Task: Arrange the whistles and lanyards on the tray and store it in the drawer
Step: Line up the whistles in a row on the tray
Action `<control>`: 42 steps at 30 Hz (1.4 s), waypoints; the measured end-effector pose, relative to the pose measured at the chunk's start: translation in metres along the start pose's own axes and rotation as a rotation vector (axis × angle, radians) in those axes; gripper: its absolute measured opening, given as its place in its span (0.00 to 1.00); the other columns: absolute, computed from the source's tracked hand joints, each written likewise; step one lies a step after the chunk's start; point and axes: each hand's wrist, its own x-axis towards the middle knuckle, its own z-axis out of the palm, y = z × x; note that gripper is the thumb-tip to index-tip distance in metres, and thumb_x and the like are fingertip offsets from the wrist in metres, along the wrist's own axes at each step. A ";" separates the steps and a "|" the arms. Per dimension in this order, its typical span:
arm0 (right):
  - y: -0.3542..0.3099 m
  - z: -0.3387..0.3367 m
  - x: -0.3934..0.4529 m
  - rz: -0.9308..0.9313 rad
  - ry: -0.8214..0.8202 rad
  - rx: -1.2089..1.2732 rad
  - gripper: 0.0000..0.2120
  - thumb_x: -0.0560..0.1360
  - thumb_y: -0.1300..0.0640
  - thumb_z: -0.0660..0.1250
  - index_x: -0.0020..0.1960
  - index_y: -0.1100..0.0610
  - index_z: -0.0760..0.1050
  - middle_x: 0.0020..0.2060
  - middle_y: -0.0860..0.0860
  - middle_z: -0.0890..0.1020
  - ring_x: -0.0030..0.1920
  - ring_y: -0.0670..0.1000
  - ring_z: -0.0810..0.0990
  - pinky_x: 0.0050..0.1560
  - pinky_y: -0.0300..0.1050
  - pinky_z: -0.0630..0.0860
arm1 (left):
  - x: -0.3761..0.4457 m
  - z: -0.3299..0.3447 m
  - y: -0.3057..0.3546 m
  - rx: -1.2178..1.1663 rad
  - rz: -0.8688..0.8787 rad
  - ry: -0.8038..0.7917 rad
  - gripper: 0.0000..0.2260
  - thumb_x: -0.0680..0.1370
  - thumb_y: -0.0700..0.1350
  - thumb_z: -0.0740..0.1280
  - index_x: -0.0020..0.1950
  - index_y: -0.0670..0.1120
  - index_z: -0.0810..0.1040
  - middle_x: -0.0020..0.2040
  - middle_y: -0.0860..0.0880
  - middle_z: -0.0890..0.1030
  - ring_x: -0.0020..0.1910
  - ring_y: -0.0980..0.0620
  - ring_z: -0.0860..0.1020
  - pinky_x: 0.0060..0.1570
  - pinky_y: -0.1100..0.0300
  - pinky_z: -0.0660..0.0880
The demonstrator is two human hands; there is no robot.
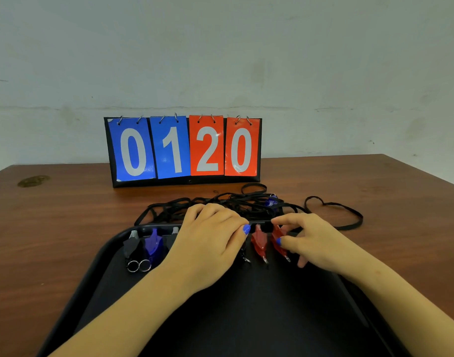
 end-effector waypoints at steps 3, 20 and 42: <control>0.001 -0.001 0.000 0.008 -0.007 0.019 0.21 0.76 0.58 0.64 0.68 0.47 0.67 0.55 0.46 0.72 0.30 0.45 0.78 0.29 0.32 0.74 | 0.000 0.000 -0.001 0.001 -0.004 -0.004 0.26 0.75 0.57 0.43 0.60 0.54 0.76 0.57 0.58 0.78 0.61 0.57 0.70 0.59 0.65 0.51; -0.015 -0.029 0.042 0.050 0.256 -0.066 0.16 0.75 0.68 0.59 0.57 0.53 0.76 0.49 0.50 0.77 0.40 0.44 0.77 0.35 0.35 0.72 | -0.002 -0.007 0.017 0.024 -0.043 0.029 0.20 0.76 0.54 0.46 0.55 0.57 0.77 0.51 0.61 0.79 0.54 0.59 0.75 0.57 0.63 0.54; 0.002 -0.054 0.058 0.241 0.403 -0.725 0.11 0.74 0.49 0.62 0.40 0.56 0.68 0.37 0.51 0.75 0.39 0.53 0.75 0.37 0.45 0.71 | 0.002 -0.007 0.009 -0.044 -0.070 -0.003 0.33 0.69 0.57 0.34 0.62 0.56 0.72 0.60 0.59 0.74 0.62 0.59 0.67 0.65 0.59 0.55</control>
